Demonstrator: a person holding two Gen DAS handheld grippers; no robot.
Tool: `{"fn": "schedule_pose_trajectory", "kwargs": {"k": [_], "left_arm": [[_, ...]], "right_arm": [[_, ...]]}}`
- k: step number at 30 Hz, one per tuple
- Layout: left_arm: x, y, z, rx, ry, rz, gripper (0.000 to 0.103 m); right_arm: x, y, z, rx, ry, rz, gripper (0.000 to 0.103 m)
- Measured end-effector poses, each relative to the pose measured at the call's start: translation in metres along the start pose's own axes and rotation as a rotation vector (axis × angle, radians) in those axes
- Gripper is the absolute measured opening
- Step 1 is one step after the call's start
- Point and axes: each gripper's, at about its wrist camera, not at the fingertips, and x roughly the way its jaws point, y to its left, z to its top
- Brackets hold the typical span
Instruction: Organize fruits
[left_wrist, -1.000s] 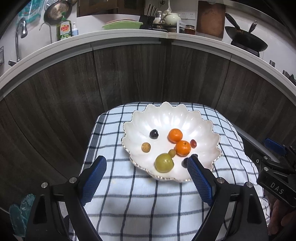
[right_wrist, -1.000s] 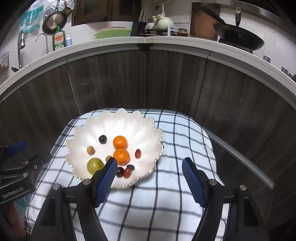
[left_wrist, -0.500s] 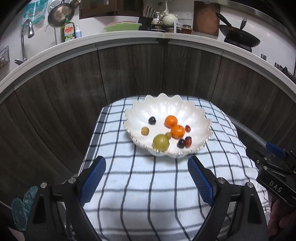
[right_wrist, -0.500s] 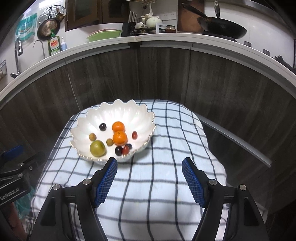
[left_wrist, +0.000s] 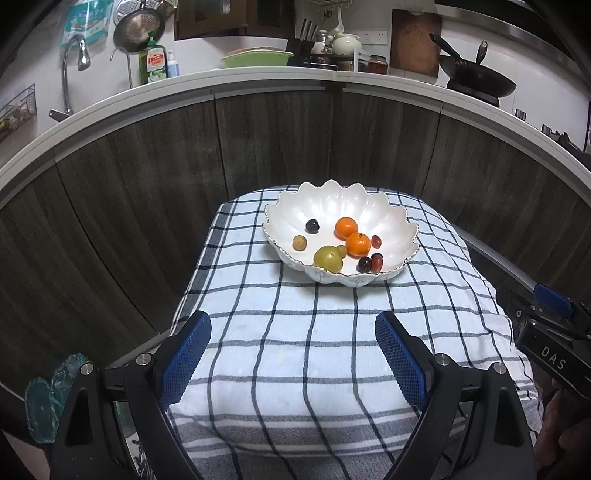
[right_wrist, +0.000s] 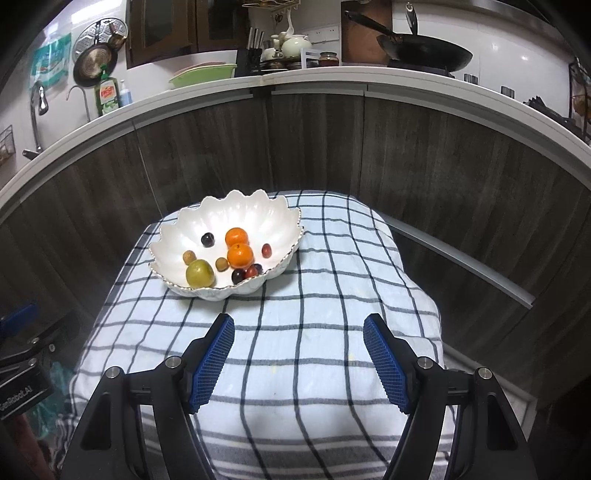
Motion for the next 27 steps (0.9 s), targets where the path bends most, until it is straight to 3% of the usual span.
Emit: {"fn": "schedule_pose_trajectory", "kwargs": {"k": [18,23,27], "left_arm": [[-0.032,-0.001,-0.012,0.01,-0.075,0.016,0.093],[-0.038,-0.001,-0.012,0.005,-0.096,0.037,0.101],[-0.04,0.0,-0.012,0.0,-0.103,0.048,0.102]], "right_arm": [[-0.036,-0.002,-0.015,-0.014,-0.049,-0.019,0.073],[-0.039,-0.003,-0.014,-0.011,-0.055,-0.025,0.073],[-0.042,-0.003,-0.014,-0.011,-0.068,-0.035,0.085]]}}
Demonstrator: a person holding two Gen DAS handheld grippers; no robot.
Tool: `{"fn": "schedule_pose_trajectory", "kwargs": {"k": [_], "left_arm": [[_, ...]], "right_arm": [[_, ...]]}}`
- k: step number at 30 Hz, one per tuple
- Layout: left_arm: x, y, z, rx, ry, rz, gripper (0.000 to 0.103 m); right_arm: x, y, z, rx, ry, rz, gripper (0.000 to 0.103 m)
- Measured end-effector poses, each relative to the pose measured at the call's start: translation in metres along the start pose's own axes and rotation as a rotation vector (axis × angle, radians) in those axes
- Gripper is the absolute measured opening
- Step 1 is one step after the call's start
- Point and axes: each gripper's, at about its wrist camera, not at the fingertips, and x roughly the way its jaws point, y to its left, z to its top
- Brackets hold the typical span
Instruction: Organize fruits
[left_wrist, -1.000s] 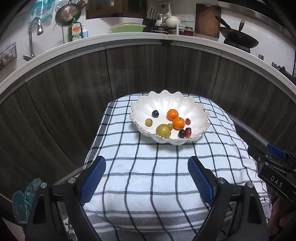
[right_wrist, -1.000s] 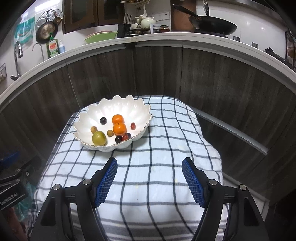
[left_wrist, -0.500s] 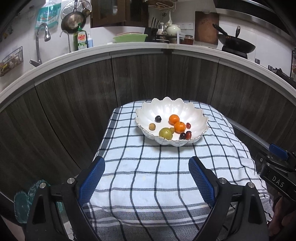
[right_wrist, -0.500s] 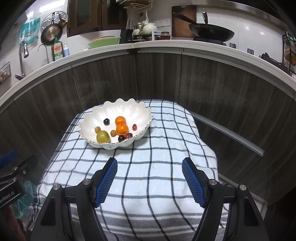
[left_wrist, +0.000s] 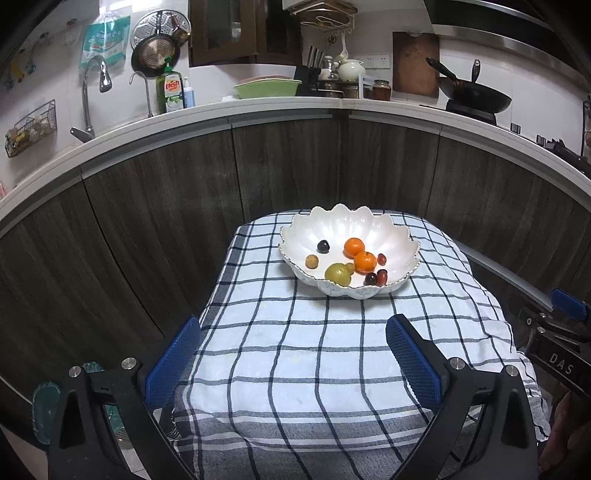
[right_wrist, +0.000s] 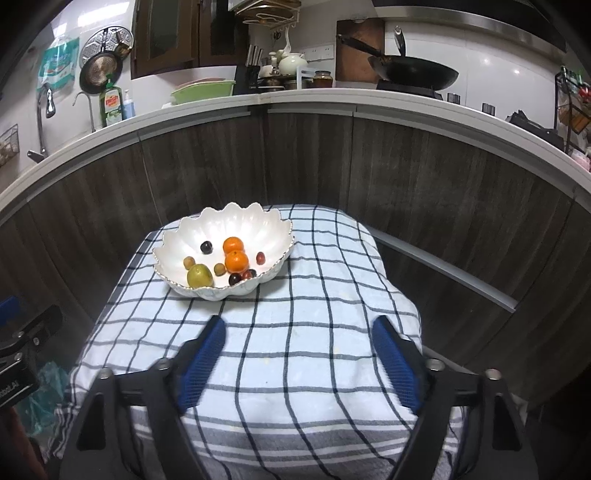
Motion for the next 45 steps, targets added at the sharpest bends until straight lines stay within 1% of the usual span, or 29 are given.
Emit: {"fn": "schedule_pose_trajectory", "kwargs": {"k": [9,45], "left_arm": [[0.0012,0.0026,-0.0001,-0.008,0.006,0.019,0.103],[-0.0007,0.0002,-0.0007,-0.007,0.007,0.016,0.103]], "right_arm": [[-0.0045,0.002,0.0032,-0.006,-0.018,-0.014,0.085],[-0.0075,0.0014,0.003,-0.002,-0.023,-0.01,0.085]]}}
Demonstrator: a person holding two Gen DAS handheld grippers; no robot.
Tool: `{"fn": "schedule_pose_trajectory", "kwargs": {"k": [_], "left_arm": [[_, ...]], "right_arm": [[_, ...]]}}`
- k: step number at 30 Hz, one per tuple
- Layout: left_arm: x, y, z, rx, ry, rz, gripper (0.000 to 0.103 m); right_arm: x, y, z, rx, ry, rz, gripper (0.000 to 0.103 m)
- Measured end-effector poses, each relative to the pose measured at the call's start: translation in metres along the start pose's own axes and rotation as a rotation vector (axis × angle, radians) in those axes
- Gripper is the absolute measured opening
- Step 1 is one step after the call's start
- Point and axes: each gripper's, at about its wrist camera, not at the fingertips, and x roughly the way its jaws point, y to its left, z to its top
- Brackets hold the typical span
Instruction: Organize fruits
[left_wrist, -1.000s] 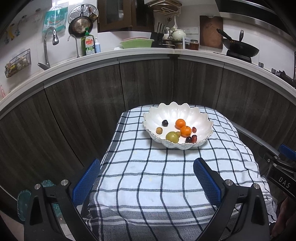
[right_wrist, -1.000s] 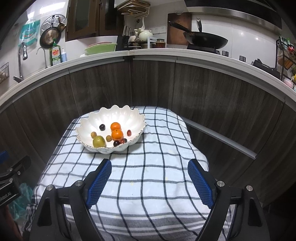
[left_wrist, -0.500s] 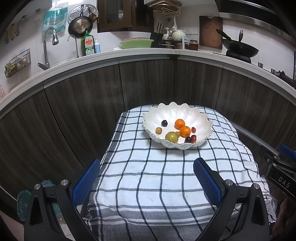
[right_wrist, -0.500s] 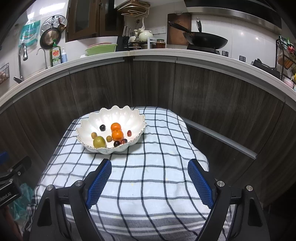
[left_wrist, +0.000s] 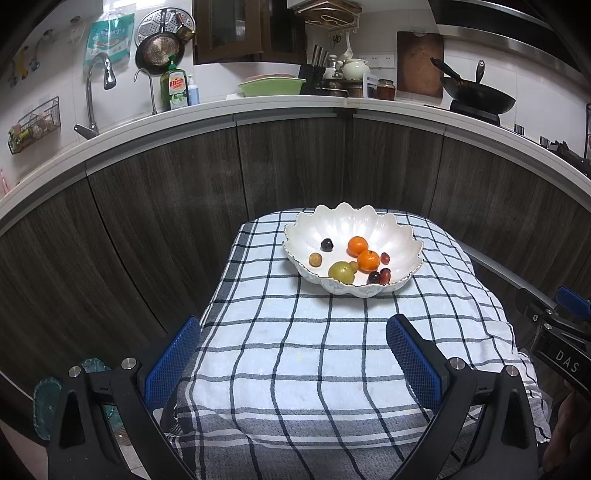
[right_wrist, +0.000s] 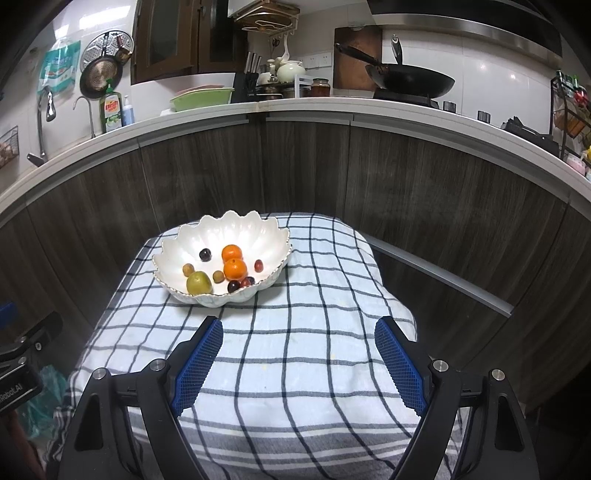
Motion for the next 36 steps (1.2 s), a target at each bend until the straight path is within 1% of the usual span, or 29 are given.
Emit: {"fn": "schedule_pose_trajectory", "kwargs": {"k": [36], "left_arm": [[0.0021,-0.0016,-0.0022,-0.011,0.008,-0.019,0.102]], "right_arm": [[0.0,0.0015,-0.0031,0.003,0.002,0.001,0.085]]}}
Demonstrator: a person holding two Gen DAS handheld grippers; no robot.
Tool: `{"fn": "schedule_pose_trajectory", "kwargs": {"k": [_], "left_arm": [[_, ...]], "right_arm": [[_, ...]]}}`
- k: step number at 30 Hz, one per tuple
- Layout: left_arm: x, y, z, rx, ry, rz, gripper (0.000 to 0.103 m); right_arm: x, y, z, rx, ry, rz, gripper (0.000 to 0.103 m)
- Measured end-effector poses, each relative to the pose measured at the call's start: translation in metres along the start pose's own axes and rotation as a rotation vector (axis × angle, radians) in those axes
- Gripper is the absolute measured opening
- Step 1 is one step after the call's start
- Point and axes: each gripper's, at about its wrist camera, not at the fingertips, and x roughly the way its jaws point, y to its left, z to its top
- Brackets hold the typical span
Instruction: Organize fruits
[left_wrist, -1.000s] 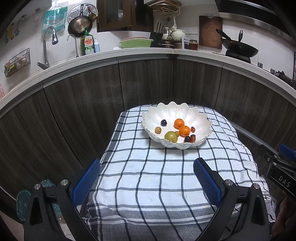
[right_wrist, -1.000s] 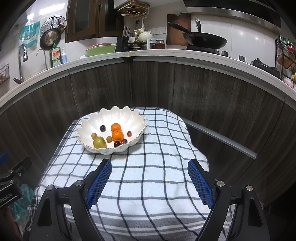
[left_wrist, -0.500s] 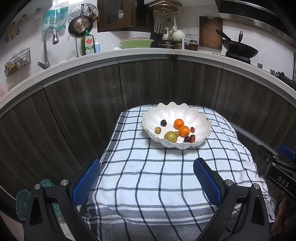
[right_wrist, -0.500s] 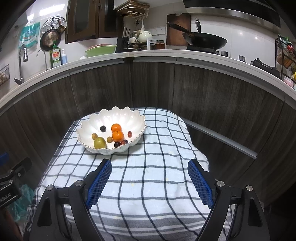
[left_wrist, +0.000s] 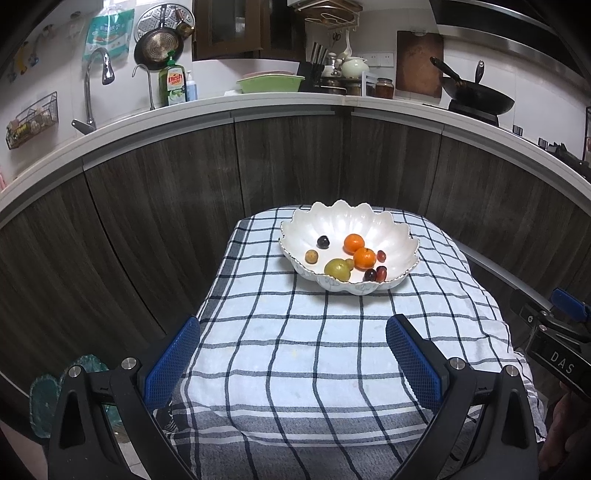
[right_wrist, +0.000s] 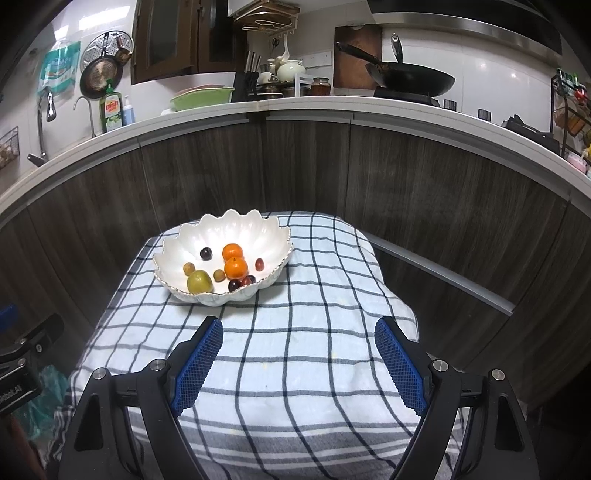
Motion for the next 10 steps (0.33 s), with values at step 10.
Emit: {"fn": "schedule_pose_trajectory", "kwargs": {"k": [10], "left_arm": [[0.0015,0.0018,-0.0004,0.0,0.005,0.002,0.103]], "right_arm": [[0.0022,-0.0002,-0.0004,-0.002,0.002,0.001,0.085]]}}
